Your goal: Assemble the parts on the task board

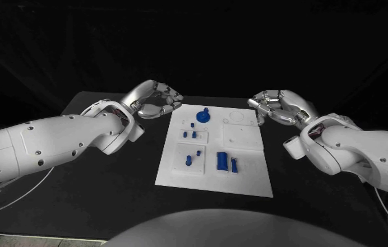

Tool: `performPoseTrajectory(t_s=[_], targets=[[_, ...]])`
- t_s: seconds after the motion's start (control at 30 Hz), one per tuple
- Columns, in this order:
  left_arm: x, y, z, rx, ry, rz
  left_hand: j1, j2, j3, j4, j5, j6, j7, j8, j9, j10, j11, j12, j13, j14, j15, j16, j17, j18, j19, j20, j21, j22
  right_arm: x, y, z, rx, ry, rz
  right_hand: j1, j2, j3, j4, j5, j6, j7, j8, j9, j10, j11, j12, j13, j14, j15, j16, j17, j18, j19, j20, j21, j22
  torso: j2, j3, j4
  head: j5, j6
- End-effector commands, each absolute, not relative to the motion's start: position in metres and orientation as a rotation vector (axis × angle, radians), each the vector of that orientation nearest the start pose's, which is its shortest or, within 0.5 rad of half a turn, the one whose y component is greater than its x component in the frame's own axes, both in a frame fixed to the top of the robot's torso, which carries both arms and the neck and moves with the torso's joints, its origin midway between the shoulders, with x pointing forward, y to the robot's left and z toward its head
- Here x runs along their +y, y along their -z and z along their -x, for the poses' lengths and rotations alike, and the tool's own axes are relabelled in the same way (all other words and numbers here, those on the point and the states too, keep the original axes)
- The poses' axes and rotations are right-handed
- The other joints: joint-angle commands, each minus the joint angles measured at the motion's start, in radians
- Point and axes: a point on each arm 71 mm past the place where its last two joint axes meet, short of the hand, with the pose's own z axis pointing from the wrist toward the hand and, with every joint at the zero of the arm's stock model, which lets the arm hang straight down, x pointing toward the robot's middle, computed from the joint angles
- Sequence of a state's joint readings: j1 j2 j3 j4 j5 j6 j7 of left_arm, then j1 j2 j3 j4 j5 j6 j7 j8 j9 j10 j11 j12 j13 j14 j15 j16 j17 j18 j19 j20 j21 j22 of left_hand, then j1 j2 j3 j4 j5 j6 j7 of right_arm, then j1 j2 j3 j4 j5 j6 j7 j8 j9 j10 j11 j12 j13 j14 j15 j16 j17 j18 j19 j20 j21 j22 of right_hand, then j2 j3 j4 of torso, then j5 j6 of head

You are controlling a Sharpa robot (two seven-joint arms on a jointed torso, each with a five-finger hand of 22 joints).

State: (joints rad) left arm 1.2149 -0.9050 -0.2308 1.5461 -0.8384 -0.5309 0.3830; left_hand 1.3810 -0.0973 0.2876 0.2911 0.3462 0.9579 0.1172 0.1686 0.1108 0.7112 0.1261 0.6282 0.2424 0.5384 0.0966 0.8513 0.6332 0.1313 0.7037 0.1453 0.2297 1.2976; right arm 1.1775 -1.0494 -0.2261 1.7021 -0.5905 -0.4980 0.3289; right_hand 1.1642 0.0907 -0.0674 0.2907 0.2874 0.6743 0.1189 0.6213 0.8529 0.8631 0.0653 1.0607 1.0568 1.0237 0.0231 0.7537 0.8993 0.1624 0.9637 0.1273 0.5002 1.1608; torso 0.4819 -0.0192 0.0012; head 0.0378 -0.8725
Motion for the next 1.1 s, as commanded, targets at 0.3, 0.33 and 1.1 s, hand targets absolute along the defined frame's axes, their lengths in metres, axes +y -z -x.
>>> performPoseTrajectory(t_s=[0.3,0.33,1.1], targets=[[0.225,0.216,-0.456,1.492,1.261,0.408,0.06,0.052,-0.097,0.002,0.024,-0.043,0.004,0.059,0.01,-0.091,-0.015,0.02,-0.03,-0.043,-0.005,-0.149,-0.194,-0.007,-0.071,0.003,-0.089,-0.027,-0.253,0.24,-0.41,1.775,-1.182,-0.673,0.268,0.029,0.035,-0.096,0.125,0.007,-0.001,-0.038,-0.176,-0.016,-0.01,-0.111,-0.175,0.044,-0.01,-0.005,-0.066,0.024,0.062,0.006,-0.072,-0.06,-0.011,0.0014,0.0005,-0.001,0.0],[0.225,0.217,-0.456,1.495,1.263,0.409,0.069,0.056,-0.099,0.002,0.031,-0.042,0.004,0.064,0.011,-0.082,-0.013,0.026,-0.032,-0.03,-0.004,-0.146,-0.202,-0.006,-0.064,0.005,-0.09,-0.028,-0.251,0.242,-0.41,1.808,-1.142,-0.625,0.281,0.019,0.043,-0.103,0.131,0.025,-0.008,-0.031,-0.183,0.107,-0.017,-0.011,-0.085,0.115,-0.019,0.083,-0.004,0.023,0.095,-0.006,-0.05,-0.047,-0.012,0.0007,0.0007,-0.003,0.0],[0.222,0.222,-0.457,1.558,1.262,0.378,0.164,0.073,-0.119,0.0,0.121,-0.031,0.008,0.148,0.023,0.02,0.014,0.04,-0.088,0.137,0.015,-0.067,-0.296,0.023,0.12,0.045,0.002,0.032,-0.217,0.282,-0.392,2.108,-0.612,0.279,0.185,-0.086,0.052,-0.124,-0.09,0.305,-0.115,0.458,0.31,0.708,-0.119,0.51,0.514,0.547,-0.124,0.817,0.672,-0.16,0.602,-0.114,1.061,0.407,0.008,0.007,0.0219,-0.023,0.0]])
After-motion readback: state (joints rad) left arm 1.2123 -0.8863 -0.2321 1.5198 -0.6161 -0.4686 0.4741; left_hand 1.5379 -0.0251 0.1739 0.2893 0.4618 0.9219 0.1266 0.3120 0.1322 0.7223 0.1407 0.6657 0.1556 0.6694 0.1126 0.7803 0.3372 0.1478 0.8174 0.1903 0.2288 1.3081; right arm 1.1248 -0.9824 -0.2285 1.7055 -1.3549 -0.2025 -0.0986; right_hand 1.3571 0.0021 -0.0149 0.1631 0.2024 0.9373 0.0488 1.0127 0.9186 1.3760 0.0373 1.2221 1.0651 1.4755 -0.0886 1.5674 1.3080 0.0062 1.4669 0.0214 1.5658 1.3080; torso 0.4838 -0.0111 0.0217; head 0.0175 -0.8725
